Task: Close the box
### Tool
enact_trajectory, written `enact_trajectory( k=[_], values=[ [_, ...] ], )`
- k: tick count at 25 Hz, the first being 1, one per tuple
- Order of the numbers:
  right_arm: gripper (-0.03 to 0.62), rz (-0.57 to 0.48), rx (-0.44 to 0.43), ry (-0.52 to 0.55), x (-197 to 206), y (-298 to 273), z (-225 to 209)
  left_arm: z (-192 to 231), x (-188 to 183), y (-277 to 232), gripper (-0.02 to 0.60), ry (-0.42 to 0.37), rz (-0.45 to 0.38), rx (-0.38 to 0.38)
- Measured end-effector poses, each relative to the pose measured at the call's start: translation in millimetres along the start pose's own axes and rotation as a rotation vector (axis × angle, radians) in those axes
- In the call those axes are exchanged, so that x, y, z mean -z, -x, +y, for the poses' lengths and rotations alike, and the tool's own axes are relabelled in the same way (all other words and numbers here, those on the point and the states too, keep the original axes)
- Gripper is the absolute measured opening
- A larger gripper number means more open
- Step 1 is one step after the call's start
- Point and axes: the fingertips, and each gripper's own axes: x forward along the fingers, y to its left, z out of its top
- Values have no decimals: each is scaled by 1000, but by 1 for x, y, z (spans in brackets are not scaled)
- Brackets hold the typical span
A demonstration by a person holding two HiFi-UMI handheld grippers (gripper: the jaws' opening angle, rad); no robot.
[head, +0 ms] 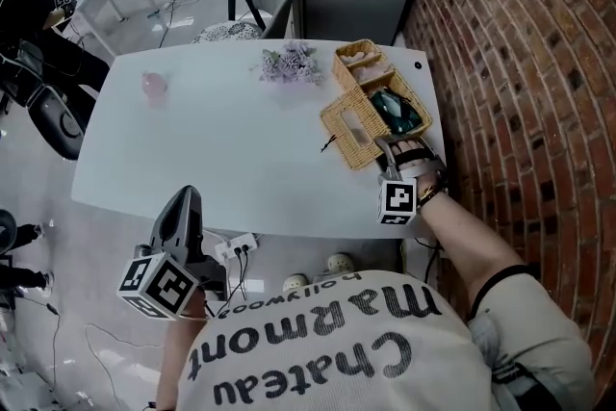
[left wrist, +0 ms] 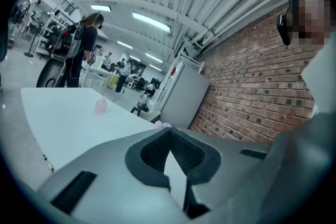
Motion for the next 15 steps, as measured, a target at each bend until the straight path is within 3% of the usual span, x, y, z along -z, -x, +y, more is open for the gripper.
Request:
enact_trajectory(
  k=[15],
  values=[
    [192,-78,-64,-261,-2,7,-5,-6,-12,-4,2,-6,-41,12]
  ],
)
